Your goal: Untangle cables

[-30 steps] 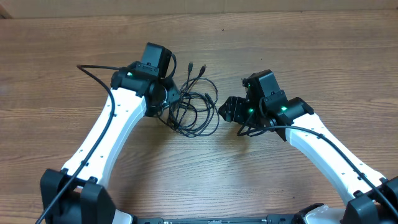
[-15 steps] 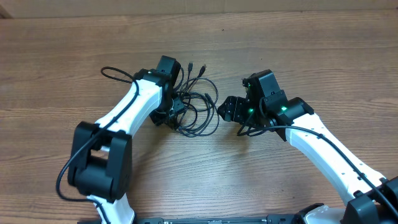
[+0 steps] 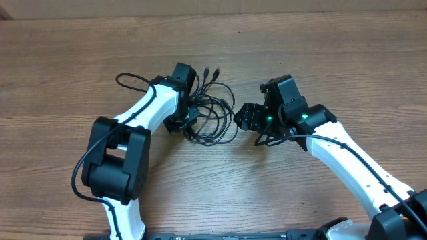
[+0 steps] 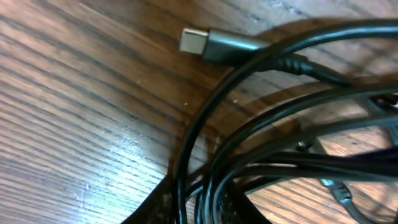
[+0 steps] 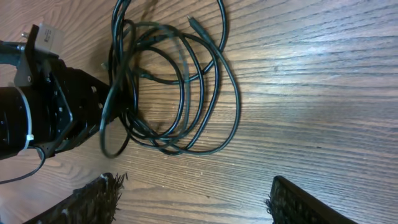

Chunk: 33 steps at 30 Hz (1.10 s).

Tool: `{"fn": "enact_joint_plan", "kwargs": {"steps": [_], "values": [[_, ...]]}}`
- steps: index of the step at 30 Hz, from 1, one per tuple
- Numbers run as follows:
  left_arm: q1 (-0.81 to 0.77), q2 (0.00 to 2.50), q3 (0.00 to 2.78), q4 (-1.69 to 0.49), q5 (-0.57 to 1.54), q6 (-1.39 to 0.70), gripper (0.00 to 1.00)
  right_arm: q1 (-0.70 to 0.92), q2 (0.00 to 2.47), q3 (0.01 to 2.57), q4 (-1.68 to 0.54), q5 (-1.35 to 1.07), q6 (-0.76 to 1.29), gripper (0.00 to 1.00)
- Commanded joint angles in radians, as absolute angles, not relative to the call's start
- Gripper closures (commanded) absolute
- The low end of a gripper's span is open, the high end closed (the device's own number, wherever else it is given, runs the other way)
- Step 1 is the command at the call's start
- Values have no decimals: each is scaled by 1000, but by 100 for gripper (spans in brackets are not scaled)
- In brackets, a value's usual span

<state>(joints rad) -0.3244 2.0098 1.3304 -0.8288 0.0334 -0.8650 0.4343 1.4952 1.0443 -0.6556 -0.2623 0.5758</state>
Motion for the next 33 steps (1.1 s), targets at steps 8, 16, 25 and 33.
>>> {"fn": "enact_joint_plan", "kwargs": {"steps": [8,16,25,33], "values": [[-302,2032,1378,-875,18,-841,96,437,1482,1066,-670,-262,571,24],[-290,1983,1542,-997,19,-841,96,437,1482,1066,-647,-498,592,24],[-309,1926,1609,-1017,30,-842,96,439,1482,1066,-509,-599,731,24],[-311,1874,1615,-1012,121,-842,95,439,1509,1066,-401,-358,868,25]]}}
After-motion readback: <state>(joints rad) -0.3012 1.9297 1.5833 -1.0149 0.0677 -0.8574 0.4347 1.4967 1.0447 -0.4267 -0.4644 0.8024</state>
